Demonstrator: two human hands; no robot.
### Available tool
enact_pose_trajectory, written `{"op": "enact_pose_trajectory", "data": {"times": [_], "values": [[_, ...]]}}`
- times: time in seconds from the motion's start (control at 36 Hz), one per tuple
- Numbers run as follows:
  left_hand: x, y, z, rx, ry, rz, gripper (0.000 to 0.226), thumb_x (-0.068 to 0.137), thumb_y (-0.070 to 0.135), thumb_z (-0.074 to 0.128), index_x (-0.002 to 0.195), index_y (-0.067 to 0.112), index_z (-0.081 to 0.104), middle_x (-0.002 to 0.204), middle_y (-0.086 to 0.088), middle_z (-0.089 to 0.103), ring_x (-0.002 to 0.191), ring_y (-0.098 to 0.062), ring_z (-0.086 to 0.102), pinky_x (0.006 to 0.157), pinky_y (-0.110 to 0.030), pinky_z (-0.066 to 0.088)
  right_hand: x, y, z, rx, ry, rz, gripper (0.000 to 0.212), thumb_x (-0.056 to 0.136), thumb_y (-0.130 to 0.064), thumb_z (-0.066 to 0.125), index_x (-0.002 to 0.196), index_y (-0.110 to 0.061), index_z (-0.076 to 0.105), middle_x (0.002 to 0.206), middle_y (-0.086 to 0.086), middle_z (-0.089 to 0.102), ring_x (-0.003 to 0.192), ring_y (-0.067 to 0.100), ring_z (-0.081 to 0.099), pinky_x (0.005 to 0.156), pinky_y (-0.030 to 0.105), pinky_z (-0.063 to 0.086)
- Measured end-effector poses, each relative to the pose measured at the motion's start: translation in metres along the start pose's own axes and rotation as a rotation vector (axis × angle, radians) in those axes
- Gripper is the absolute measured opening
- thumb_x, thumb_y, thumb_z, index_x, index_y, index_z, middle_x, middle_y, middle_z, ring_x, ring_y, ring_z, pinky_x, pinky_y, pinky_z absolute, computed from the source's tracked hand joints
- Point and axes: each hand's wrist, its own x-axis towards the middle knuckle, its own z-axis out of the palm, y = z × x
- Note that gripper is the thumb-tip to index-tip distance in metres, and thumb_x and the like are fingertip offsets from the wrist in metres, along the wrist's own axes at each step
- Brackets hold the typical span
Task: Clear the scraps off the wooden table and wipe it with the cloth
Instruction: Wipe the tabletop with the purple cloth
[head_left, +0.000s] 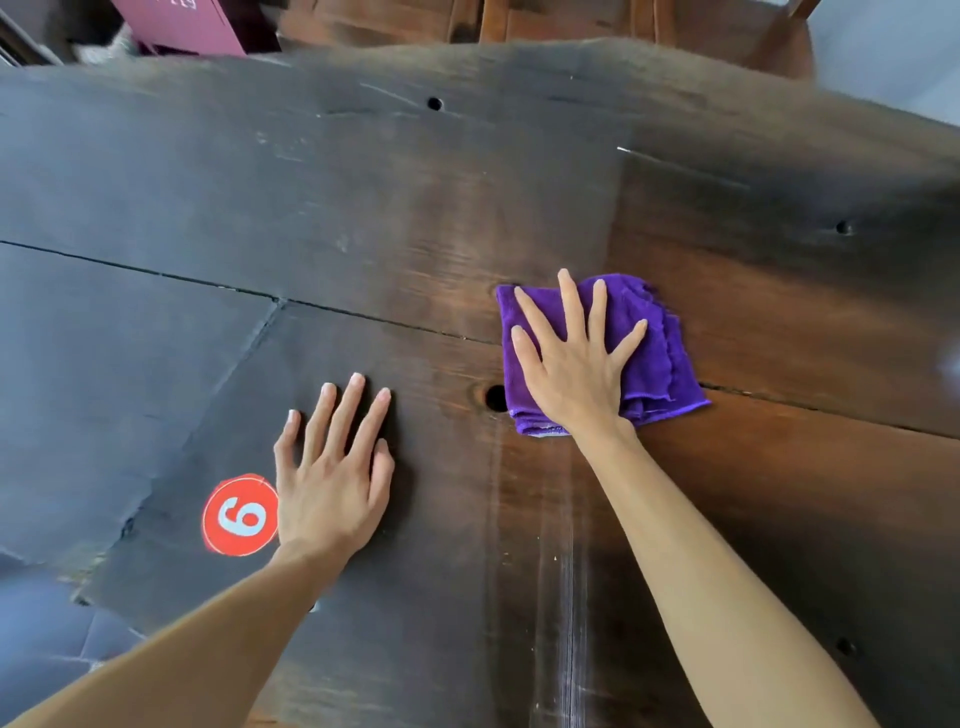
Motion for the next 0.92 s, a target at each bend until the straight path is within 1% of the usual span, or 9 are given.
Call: {"op": "enact_pose_trajectory", "data": {"times": [0.14, 0.28, 0.36, 0.5, 0.64, 0.72, 0.81, 0.86, 0.92], "values": [[0.001, 0.0, -0.001, 0.01, -0.017, 0.002, 0.059, 0.102, 0.039, 0.027, 0.16, 0.03, 0.031, 0.17, 0.003, 0.022, 0.158, -0.022, 0.015, 0.124, -0.052, 0.016, 0.014, 0.009, -0.005, -0.04, -0.017, -0.064, 0.053, 0.103, -0.061, 0.016, 0.155, -0.054, 0.01, 0.171, -0.005, 0.002, 0.157, 0.034, -0.001, 0.11, 0.083, 0.005], [0.002, 0.001, -0.004, 0.02, -0.012, -0.005, 0.06, 0.1, 0.037, 0.03, 0.159, 0.028, 0.034, 0.168, 0.001, 0.026, 0.156, -0.024, 0.02, 0.122, -0.053, 0.02, 0.069, 0.03, -0.022, -0.027, -0.038, -0.167, 0.053, 0.103, -0.062, 0.017, 0.155, -0.056, 0.01, 0.171, -0.009, 0.0, 0.157, 0.029, -0.005, 0.111, 0.081, 0.002], [0.002, 0.002, -0.004, 0.021, 0.001, -0.004, 0.06, 0.099, 0.036, 0.032, 0.157, 0.026, 0.037, 0.167, 0.0, 0.029, 0.155, -0.024, 0.022, 0.121, -0.054, 0.022, 0.106, 0.032, -0.027, -0.036, -0.01, -0.151, 0.052, 0.103, -0.062, 0.017, 0.154, -0.056, 0.009, 0.171, -0.008, 0.002, 0.157, 0.03, -0.002, 0.111, 0.081, 0.003], [0.002, -0.001, 0.004, 0.013, 0.065, -0.004, 0.06, 0.096, 0.036, 0.037, 0.156, 0.027, 0.041, 0.168, 0.001, 0.029, 0.157, -0.022, 0.02, 0.124, -0.051, 0.018, 0.175, 0.032, -0.036, 0.006, 0.004, -0.057, 0.05, 0.102, -0.064, 0.015, 0.151, -0.06, 0.008, 0.17, -0.011, 0.003, 0.157, 0.03, -0.003, 0.111, 0.081, 0.001], [0.004, -0.001, 0.01, 0.036, 0.212, 0.007, 0.059, 0.093, 0.03, 0.039, 0.151, 0.029, 0.048, 0.164, 0.001, 0.038, 0.152, -0.022, 0.033, 0.115, -0.052, 0.033, 0.243, 0.036, -0.05, 0.034, 0.012, -0.002, 0.051, 0.1, -0.065, 0.009, 0.151, -0.06, 0.007, 0.17, -0.012, 0.003, 0.157, 0.029, -0.005, 0.111, 0.081, -0.001], [0.006, -0.002, 0.013, 0.059, 0.245, 0.005, 0.063, 0.089, 0.028, 0.04, 0.151, 0.032, 0.048, 0.163, 0.002, 0.04, 0.151, -0.021, 0.034, 0.113, -0.051, 0.034, 0.279, 0.04, -0.059, 0.037, 0.013, 0.023, 0.052, 0.099, -0.066, 0.006, 0.151, -0.06, 0.007, 0.17, -0.012, 0.003, 0.157, 0.029, -0.007, 0.111, 0.08, -0.004], [0.01, 0.003, 0.013, 0.058, 0.287, -0.001, 0.059, 0.085, 0.026, 0.039, 0.142, 0.03, 0.056, 0.152, -0.002, 0.053, 0.148, -0.023, 0.038, 0.105, -0.053, 0.04, 0.311, 0.043, -0.067, 0.041, 0.028, 0.045, 0.053, 0.099, -0.065, 0.005, 0.151, -0.058, 0.008, 0.17, -0.01, 0.004, 0.157, 0.03, -0.007, 0.111, 0.08, -0.005], [0.015, 0.008, 0.011, 0.05, 0.315, -0.005, 0.056, 0.084, 0.024, 0.037, 0.131, 0.028, 0.068, 0.139, -0.005, 0.063, 0.141, -0.025, 0.046, 0.101, -0.054, 0.042, 0.331, 0.045, -0.073, 0.044, 0.041, 0.064, 0.054, 0.099, -0.065, 0.006, 0.152, -0.057, 0.009, 0.17, -0.008, 0.005, 0.157, 0.031, -0.005, 0.111, 0.08, -0.004], [0.02, 0.01, 0.009, 0.037, 0.332, -0.007, 0.053, 0.083, 0.023, 0.037, 0.119, 0.026, 0.076, 0.13, -0.007, 0.068, 0.139, -0.025, 0.047, 0.102, -0.052, 0.04, 0.35, 0.045, -0.078, 0.059, 0.049, 0.099, 0.054, 0.099, -0.064, 0.007, 0.152, -0.056, 0.011, 0.17, -0.007, 0.007, 0.157, 0.032, -0.003, 0.111, 0.08, -0.004]]}}
